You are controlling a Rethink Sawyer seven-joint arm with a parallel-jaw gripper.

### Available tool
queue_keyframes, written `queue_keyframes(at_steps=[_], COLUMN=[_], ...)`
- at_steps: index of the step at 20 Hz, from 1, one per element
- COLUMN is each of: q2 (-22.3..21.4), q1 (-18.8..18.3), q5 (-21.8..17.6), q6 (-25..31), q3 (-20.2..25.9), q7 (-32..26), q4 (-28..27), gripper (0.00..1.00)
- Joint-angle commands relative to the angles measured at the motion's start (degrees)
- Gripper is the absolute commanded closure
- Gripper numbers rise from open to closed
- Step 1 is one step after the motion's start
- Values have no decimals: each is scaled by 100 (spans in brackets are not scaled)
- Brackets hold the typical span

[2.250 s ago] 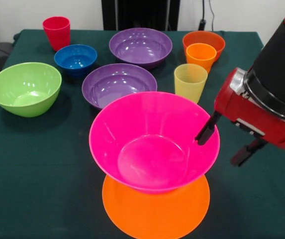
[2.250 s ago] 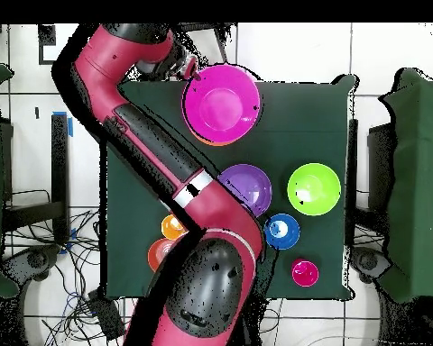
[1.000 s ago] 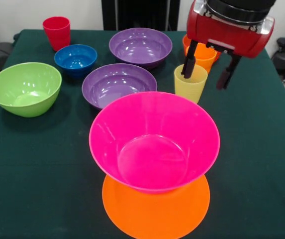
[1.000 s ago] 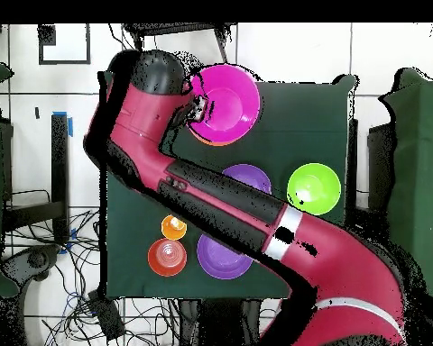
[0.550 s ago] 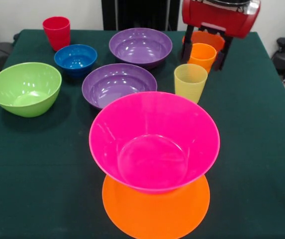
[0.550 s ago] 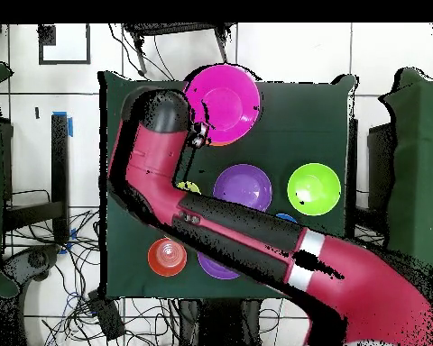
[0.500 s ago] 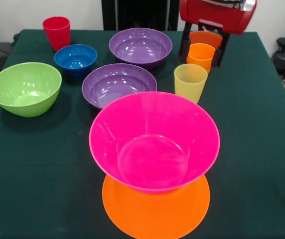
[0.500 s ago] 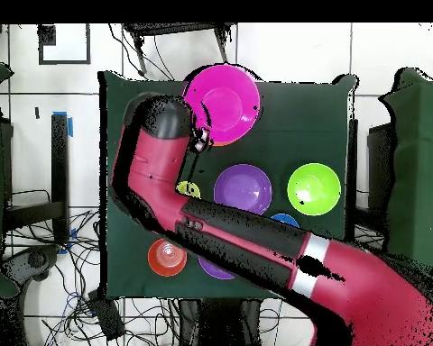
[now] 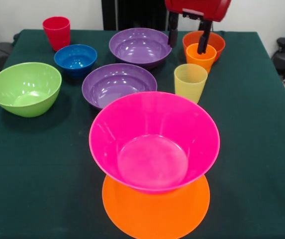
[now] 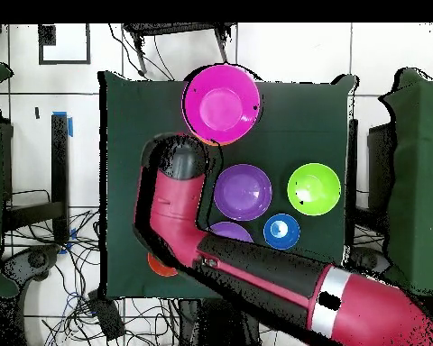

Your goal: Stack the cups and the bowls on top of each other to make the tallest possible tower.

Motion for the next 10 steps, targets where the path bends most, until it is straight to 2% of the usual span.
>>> queue_keyframes(at_steps=[1,6,10], q2=[-213,-126,107], q1=[205,369,426], q5=[-378,-1322,-2501], q6=[1477,1960,2049], q3=[-968,-1686,-2338], q7=[2198,2991,3831], q4=[1446,1854,2089], gripper=[0,0,0])
